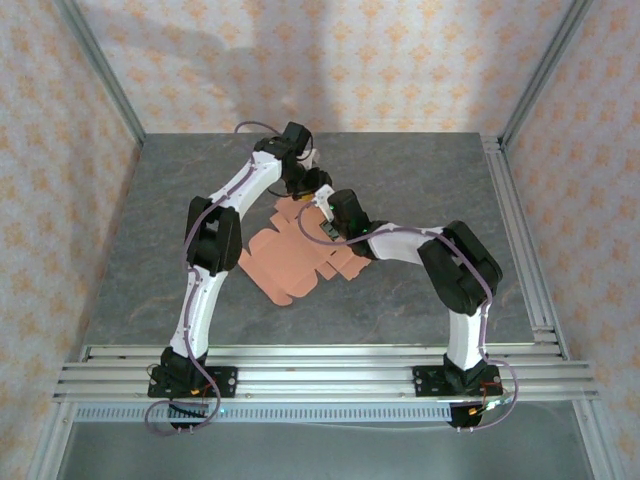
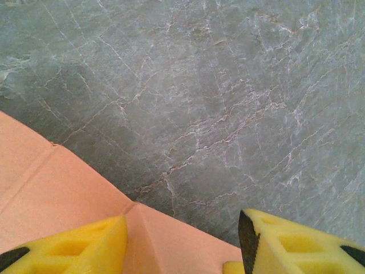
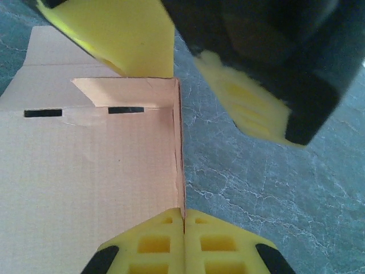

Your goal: Fold the paper box

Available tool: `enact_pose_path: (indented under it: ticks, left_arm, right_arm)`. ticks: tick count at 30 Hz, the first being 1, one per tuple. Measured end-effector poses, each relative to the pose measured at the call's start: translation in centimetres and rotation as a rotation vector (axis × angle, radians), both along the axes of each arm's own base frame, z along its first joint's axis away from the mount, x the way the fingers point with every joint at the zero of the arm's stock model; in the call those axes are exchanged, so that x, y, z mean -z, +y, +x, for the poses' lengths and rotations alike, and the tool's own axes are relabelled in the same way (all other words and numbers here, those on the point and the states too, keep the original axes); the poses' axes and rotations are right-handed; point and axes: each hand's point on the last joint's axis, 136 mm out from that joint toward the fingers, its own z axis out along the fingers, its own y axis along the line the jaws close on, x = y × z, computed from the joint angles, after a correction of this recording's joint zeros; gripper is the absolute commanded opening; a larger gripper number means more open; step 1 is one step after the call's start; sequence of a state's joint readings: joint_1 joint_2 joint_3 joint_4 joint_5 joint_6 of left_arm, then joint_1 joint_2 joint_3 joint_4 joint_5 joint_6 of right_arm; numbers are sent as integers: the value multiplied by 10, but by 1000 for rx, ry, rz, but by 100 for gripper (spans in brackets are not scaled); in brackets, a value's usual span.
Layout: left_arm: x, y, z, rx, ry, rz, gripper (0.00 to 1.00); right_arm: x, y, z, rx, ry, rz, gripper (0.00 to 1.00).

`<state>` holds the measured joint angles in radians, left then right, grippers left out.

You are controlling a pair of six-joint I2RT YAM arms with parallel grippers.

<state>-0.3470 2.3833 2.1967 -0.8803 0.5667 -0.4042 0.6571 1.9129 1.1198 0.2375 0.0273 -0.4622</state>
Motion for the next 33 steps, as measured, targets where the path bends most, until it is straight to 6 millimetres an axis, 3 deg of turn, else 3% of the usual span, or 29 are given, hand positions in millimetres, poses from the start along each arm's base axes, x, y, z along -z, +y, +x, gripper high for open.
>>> enact_pose_path:
  ticks: [9, 18, 33]
  left_arm:
    - [-2, -2, 1, -61, 34, -32, 57]
    - [-2, -4, -1, -89, 63, -52, 50]
    - [2, -8, -3, -147, 121, -84, 25]
  right_arm:
    - [1, -8, 6, 42, 67, 48, 0]
    - [1, -7, 4, 40, 80, 54, 0]
    - [2, -8, 5, 44, 96, 47, 0]
